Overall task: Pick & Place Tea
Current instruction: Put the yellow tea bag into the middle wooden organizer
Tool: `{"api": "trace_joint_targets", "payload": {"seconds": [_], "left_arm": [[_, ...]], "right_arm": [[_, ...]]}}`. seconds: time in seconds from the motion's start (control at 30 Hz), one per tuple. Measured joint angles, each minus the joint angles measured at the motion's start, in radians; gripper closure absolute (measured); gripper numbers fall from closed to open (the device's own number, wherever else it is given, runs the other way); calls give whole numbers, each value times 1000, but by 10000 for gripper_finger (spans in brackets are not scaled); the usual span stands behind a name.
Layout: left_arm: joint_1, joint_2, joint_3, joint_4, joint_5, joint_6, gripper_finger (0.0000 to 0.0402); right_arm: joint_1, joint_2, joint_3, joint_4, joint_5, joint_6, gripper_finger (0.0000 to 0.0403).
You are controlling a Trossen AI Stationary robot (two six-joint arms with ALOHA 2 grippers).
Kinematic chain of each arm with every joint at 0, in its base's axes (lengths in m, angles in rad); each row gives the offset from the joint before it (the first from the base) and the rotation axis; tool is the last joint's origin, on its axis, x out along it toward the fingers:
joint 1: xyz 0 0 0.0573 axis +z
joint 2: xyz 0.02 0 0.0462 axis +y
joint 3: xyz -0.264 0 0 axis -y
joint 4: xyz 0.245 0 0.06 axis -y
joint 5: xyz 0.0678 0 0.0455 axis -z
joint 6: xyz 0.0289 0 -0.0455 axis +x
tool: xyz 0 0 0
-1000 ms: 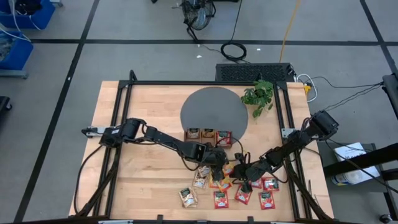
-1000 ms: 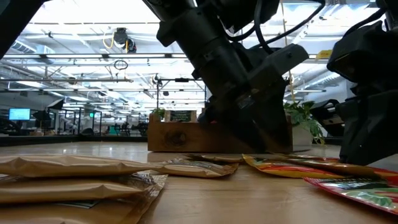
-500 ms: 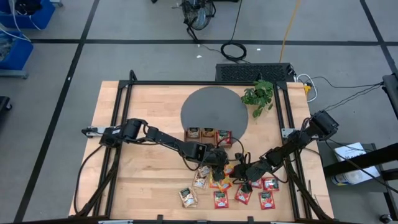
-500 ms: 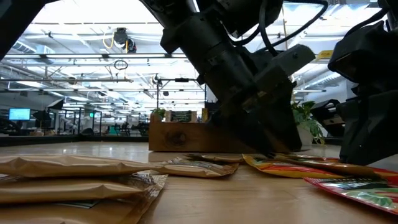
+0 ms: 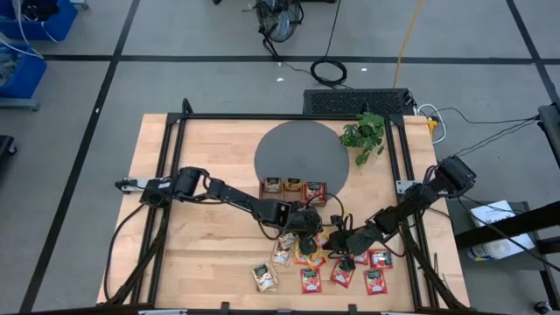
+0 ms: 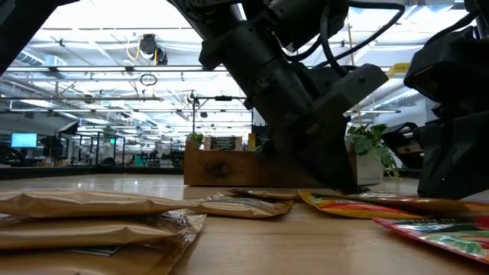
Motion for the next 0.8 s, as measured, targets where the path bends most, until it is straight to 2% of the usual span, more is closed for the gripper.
{"api": "trace_joint_targets", "payload": {"seconds": [0.27, 0.57, 0.7, 0.8], "left_arm": [[-46, -67, -2, -17, -64, 83, 398], [-151, -240, 0, -207, -206, 149, 399], [-210, -271, 0, -255, -293, 142, 400], [-248, -271, 0, -259, -323, 142, 400]], "right_arm": [[3, -8, 0, 45, -2, -42, 403], [64, -124, -2, 141, -41, -115, 403], [87, -146, -3, 215, 16, -127, 403], [89, -150, -1, 340, 56, -205, 395]]}}
